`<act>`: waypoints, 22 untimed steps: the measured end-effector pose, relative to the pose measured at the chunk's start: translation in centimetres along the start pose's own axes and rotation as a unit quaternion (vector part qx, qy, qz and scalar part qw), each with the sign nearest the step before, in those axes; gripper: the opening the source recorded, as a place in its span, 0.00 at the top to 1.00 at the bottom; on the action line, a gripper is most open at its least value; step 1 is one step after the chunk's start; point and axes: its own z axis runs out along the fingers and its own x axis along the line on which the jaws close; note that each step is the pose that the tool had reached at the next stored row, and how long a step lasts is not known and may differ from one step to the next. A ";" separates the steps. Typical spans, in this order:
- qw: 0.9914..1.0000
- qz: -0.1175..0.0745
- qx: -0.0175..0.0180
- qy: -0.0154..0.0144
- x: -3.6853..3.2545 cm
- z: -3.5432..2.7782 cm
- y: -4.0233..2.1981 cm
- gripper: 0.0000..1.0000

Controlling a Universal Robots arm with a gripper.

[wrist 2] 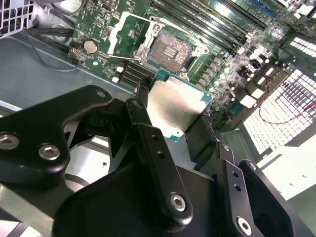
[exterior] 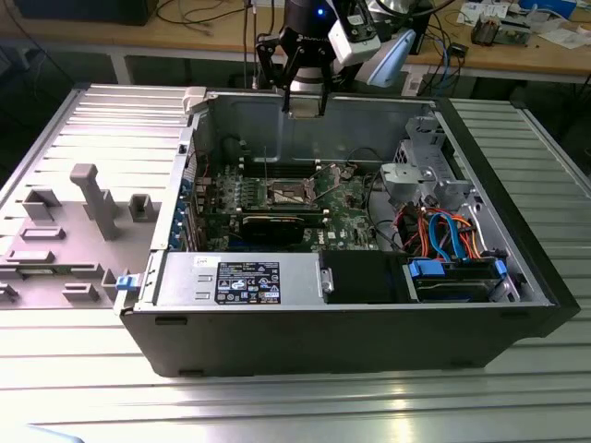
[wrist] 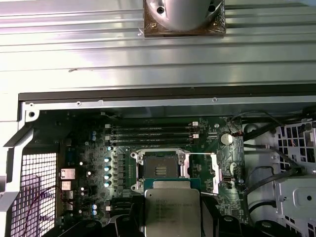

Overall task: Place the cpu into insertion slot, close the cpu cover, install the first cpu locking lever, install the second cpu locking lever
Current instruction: 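Place the cpu into insertion slot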

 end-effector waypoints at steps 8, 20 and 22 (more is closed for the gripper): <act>1.000 0.021 0.000 -0.002 0.00 0.04 -0.02 0.45; 0.999 0.041 0.001 -0.004 0.00 0.09 -0.06 0.45; 0.999 0.045 0.001 -0.004 0.00 0.10 -0.08 0.45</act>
